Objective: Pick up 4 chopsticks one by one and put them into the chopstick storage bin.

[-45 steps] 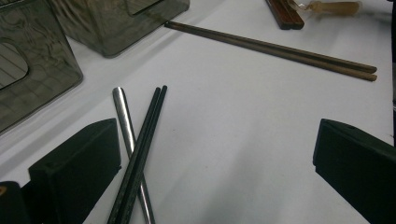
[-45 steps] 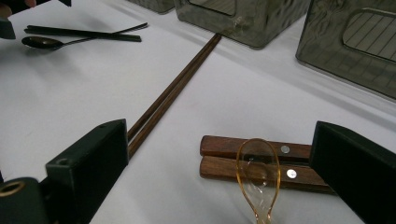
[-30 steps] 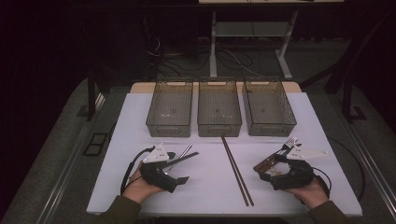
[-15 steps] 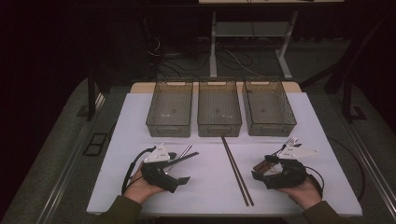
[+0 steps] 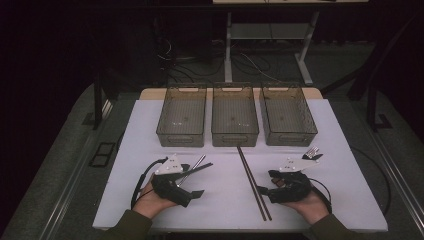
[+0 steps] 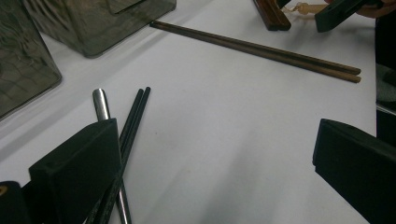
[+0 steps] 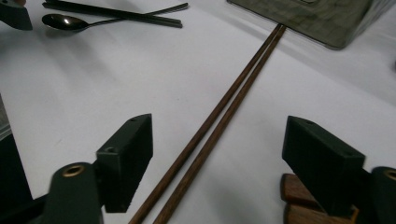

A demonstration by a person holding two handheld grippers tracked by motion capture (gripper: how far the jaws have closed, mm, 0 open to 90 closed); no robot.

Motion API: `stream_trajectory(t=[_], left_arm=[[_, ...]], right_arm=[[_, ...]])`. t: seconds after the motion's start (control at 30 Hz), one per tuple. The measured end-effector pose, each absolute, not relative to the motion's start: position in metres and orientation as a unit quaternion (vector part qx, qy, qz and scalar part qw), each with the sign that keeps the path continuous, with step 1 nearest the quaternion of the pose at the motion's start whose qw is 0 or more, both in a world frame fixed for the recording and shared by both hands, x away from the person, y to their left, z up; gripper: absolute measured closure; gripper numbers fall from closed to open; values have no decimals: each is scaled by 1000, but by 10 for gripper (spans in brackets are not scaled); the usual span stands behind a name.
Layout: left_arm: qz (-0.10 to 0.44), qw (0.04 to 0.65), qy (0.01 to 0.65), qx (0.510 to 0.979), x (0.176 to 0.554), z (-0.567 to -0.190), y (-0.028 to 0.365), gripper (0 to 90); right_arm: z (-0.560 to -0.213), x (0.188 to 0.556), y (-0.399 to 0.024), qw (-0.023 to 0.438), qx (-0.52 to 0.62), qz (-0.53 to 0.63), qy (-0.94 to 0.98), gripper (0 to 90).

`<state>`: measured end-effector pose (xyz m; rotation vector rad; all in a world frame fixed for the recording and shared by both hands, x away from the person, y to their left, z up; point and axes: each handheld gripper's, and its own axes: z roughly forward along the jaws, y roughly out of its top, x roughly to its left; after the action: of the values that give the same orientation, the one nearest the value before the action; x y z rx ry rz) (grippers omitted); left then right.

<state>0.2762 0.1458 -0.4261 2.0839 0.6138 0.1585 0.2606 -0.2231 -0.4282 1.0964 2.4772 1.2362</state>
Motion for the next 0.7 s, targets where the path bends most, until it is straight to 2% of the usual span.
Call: stream_trajectory(t=[0.53, 0.7], left_arm=[[66, 464, 252, 847, 277, -426, 146, 0], [66, 465, 253, 846, 276, -426, 146, 0]], right_arm=[[-441, 268, -197, 67, 363, 370, 853, 569], [-444, 268, -195, 71, 362, 359, 857, 613]])
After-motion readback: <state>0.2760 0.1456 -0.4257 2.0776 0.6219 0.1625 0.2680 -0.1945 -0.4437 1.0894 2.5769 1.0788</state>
